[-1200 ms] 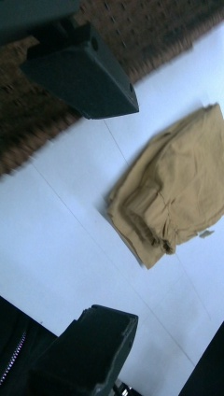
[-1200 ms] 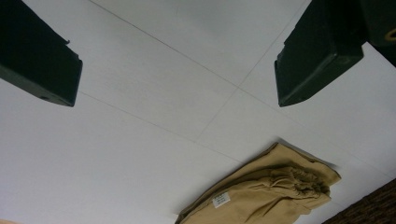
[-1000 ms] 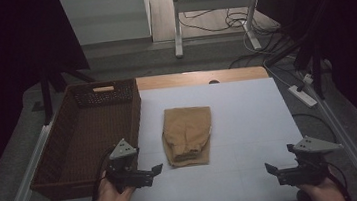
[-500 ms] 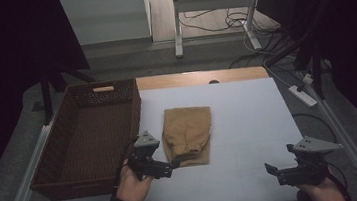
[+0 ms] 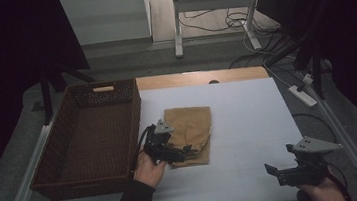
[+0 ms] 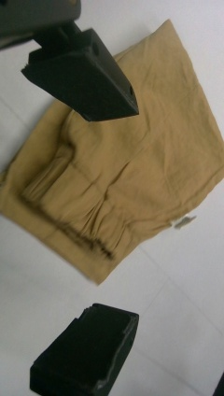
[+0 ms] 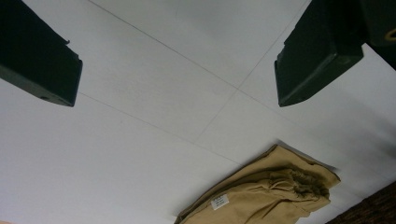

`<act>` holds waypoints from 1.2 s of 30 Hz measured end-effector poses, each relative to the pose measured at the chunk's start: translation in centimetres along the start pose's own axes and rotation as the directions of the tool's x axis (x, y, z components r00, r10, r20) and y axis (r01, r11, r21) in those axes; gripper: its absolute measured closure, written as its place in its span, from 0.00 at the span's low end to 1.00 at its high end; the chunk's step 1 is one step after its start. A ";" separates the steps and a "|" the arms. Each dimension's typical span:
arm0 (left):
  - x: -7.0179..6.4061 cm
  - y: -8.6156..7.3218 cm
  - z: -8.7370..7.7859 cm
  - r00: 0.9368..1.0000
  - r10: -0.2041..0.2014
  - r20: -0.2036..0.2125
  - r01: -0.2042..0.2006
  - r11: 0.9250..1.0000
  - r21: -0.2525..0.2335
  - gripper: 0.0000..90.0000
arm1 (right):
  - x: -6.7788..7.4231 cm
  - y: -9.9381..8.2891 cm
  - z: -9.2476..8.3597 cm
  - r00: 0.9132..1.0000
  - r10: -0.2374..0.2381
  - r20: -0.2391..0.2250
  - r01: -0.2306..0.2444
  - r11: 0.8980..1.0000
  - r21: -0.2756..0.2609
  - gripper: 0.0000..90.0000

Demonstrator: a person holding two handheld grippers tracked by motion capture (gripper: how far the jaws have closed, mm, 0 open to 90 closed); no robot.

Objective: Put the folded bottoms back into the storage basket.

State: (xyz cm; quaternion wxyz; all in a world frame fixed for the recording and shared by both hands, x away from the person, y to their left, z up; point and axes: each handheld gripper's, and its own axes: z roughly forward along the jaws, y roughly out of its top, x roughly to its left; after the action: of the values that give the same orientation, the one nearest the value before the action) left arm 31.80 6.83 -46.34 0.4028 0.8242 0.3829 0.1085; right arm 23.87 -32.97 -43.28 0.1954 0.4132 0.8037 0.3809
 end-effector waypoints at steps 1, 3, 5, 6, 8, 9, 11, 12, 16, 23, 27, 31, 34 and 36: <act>0.1 0.1 0.3 1.000 -0.004 -0.004 0.004 1.000 0.007 0.04 | 0.0 0.0 0.0 1.000 -0.001 0.000 0.001 1.000 0.000 0.02; 0.5 0.4 1.0 0.999 -0.023 -0.024 0.023 1.000 0.015 0.03 | 0.0 0.0 0.0 1.000 -0.002 -0.002 0.002 1.000 -0.001 0.02; 0.7 0.5 1.3 0.999 -0.034 -0.021 0.035 0.999 0.016 0.03 | 0.0 0.0 0.0 1.000 -0.002 -0.002 0.002 1.000 -0.002 0.02; 0.9 0.6 1.5 0.999 -0.039 -0.019 0.040 0.999 0.017 0.03 | 0.0 0.0 0.0 1.000 -0.002 -0.002 0.002 1.000 -0.002 0.02; 1.2 0.8 1.9 0.999 -0.041 -0.021 0.042 0.999 0.015 0.03 | 0.0 0.0 0.0 1.000 -0.002 -0.002 0.002 1.000 -0.002 0.02; 1.3 0.9 2.2 0.999 -0.038 -0.024 0.038 0.999 0.011 0.03 | 0.0 0.0 0.0 1.000 -0.003 -0.002 0.003 1.000 -0.002 0.02; 1.6 1.0 2.6 0.999 -0.030 -0.022 0.030 1.000 0.000 0.03 | 0.0 0.0 0.0 1.000 -0.003 -0.002 0.003 1.000 -0.006 0.02; 1.6 1.0 2.8 0.999 -0.030 -0.019 0.030 1.000 -0.003 0.03 | 0.0 0.0 -0.1 1.000 -0.003 0.000 0.003 1.000 -0.005 0.02; 1.8 1.5 3.7 0.999 -0.031 -0.014 0.032 0.999 0.012 0.03 | 0.0 0.0 -0.1 1.000 -0.001 -0.003 0.001 1.000 -0.009 0.02; 2.3 2.1 4.9 0.999 -0.023 -0.029 0.023 1.000 0.006 0.05 | 0.0 -0.1 -0.2 1.000 -0.002 -0.013 0.002 1.000 -0.018 0.02; 2.9 2.6 5.5 0.998 -0.050 -0.031 0.050 0.999 -0.002 0.05 | 0.0 0.0 -0.2 1.000 -0.003 -0.016 0.002 1.000 -0.019 0.02; 3.3 3.2 6.3 0.995 -0.088 -0.046 0.087 0.996 -0.019 0.03 | 0.0 0.0 -0.2 1.000 -0.010 -0.012 0.010 1.000 -0.018 0.01; 3.6 3.5 7.1 0.992 -0.119 -0.042 0.118 0.993 -0.012 0.03 | 0.0 -0.1 -0.2 1.000 -0.007 -0.014 0.006 1.000 -0.024 0.02; 3.8 3.7 7.4 0.993 -0.104 -0.063 0.105 0.994 0.005 0.02 | 0.0 -0.1 -0.2 1.000 -0.001 -0.017 0.001 1.000 -0.025 0.02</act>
State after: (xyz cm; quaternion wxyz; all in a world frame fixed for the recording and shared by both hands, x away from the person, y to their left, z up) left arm 40.03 3.85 -48.90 0.3920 0.8010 0.4385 0.1115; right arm 23.71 -33.14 -43.17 0.1940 0.4071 0.8009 0.3941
